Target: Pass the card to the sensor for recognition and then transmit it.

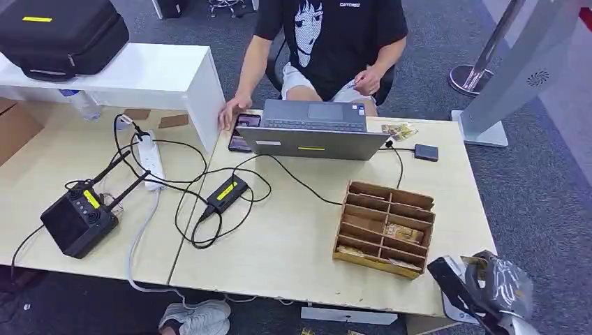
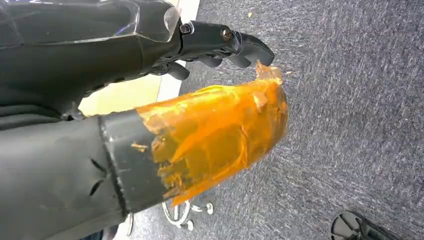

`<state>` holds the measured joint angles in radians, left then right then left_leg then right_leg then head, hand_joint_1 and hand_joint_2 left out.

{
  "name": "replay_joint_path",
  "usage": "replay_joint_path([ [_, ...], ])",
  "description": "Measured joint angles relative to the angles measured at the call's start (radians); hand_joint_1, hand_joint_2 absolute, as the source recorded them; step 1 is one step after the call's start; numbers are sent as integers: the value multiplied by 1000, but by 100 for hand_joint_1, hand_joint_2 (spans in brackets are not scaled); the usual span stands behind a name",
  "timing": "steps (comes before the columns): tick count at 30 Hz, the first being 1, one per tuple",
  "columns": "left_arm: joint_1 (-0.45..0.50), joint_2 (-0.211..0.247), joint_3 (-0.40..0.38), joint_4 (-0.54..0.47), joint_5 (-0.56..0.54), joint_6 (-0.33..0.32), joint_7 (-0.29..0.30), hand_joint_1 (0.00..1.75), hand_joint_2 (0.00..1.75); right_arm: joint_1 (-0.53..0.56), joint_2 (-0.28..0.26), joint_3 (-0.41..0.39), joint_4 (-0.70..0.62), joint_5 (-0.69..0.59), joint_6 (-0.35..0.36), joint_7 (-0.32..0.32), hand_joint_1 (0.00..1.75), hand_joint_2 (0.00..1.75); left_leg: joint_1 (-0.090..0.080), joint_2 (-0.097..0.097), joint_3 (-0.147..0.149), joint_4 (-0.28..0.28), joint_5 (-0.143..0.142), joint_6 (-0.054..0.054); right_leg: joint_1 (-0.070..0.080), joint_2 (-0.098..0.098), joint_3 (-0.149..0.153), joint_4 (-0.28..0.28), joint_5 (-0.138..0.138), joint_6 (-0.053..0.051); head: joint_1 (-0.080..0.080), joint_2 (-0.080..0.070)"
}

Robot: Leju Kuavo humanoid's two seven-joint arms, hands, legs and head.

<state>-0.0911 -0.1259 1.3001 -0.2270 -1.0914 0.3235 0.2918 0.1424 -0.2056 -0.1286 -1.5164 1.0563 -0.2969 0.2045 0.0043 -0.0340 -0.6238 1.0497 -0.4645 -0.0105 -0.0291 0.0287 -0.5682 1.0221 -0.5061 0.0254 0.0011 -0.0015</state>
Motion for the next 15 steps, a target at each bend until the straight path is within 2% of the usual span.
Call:
replay_joint_path([
  [8,0,0,0,0,-2,0,-1,0,0,-4,-32,27,10,-14,47,-3,175,175,0,0,0,0,0,0,0,0,0,0,0,0,0,0],
  [15,0,0,0,0,-1,2,-2,0,0,-1,-36,46,8,-16,-17,-24,175,175,0,0,0,0,0,0,0,0,0,0,0,0,0,0],
])
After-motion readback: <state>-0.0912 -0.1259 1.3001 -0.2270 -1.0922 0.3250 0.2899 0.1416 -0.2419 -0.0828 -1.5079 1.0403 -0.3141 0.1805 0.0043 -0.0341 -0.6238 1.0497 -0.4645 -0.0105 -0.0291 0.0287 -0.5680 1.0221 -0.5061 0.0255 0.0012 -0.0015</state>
